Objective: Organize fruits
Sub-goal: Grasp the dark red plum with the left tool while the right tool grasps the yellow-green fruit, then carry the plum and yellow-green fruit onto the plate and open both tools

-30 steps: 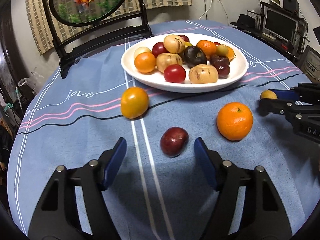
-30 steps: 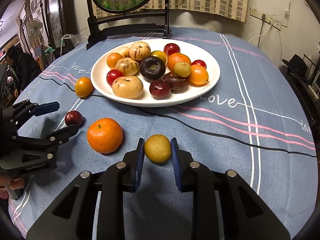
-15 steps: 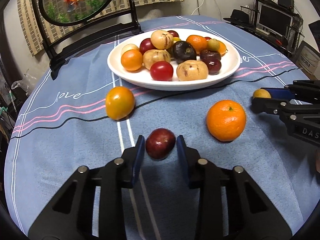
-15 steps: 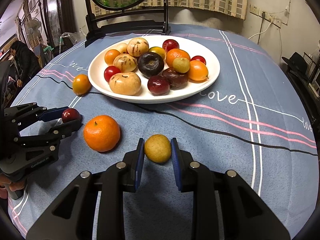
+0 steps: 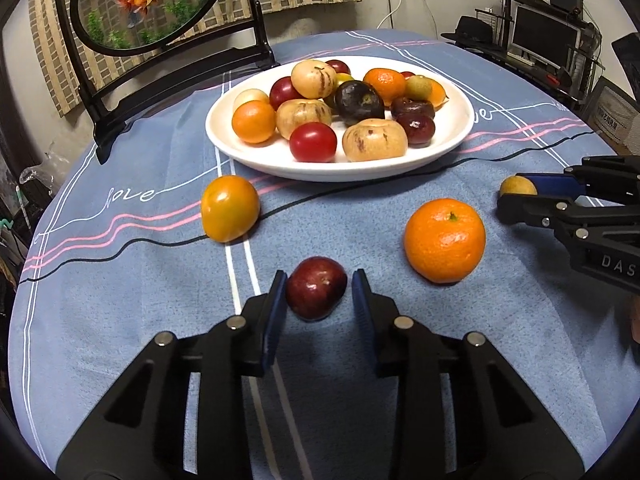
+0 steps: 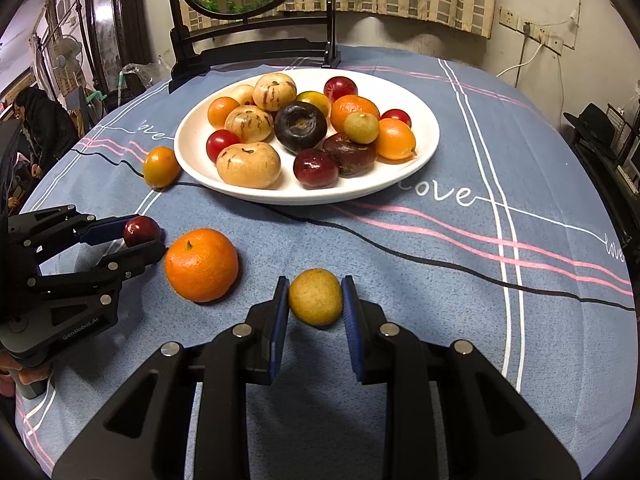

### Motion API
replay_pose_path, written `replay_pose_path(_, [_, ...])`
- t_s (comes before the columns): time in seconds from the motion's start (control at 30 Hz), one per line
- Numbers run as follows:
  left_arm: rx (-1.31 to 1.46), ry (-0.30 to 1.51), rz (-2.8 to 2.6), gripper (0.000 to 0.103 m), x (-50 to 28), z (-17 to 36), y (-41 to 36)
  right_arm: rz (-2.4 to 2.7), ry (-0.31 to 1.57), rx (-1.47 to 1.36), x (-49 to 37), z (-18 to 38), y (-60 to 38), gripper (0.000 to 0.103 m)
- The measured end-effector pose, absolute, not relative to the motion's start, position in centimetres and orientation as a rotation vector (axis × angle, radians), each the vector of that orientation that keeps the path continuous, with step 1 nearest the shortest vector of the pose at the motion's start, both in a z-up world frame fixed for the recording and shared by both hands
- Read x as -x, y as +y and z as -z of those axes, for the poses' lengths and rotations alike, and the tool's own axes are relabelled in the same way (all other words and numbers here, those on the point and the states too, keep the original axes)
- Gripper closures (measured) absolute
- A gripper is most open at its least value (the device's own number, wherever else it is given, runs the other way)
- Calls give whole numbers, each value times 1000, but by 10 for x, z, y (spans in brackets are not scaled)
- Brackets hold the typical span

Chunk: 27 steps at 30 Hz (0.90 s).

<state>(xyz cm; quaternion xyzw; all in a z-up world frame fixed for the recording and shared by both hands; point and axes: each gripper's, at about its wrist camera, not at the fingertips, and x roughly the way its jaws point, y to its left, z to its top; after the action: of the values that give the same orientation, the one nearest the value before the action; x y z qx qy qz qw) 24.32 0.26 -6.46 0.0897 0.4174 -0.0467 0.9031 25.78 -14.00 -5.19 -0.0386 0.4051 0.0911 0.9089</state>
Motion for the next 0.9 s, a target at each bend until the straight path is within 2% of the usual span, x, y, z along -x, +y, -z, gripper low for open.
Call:
replay_pose_path(0.13, [-171,861,100,73,-244,64,5,-187,837,79,-258,53,-140,77])
replay_pose_path(0.6, [-114,817,94,73,-220,51,11,-213,804,36,-238,47,-147,77])
replay_pose_path(0.77, [-94,752,120,73,-233,9,19,-220,689,25,-251,7,-147,77])
replay_pose_path(0.9, [-28,698,152,73,-278,-34,27,-208,629,-47,-295,-22,-151,76])
